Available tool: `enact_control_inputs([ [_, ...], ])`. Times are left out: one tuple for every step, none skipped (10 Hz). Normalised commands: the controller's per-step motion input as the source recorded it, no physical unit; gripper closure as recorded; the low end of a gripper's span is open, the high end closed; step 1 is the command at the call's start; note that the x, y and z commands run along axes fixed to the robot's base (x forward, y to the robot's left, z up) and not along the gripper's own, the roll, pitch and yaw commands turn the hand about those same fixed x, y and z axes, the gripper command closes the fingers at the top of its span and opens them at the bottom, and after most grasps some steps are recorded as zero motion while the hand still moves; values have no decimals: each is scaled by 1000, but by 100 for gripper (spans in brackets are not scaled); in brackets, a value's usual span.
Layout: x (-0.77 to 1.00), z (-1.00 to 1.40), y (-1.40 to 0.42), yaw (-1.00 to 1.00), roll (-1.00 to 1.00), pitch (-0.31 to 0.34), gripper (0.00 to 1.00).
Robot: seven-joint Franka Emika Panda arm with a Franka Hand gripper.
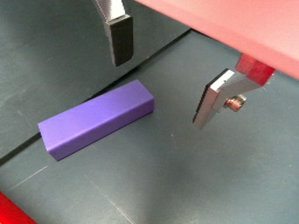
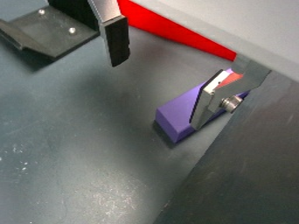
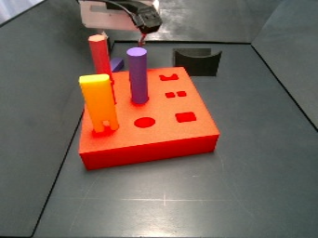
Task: Pick up the rectangle object. Move up. Place the rectangle object on the fixture. Regrasp the rectangle object. Move to above the board. Insert the rectangle object.
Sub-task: Pick up the rectangle object.
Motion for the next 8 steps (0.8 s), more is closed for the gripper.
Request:
enact_control_inputs([
  [-283, -577, -46, -60, -21, -211, 0],
  [-311, -757, -49, -111, -70, -230, 0],
  [-249, -703, -23, -103, -121, -214, 0],
  [-91, -569, -14, -129, -199, -230, 0],
  [0, -551, -9, -186, -253, -179, 0],
  [9, -571, -20, -171, -247, -166, 0],
  [117, -429, -137, -209, -204, -61, 0],
  [134, -211, -194, -297, -120, 0, 0],
])
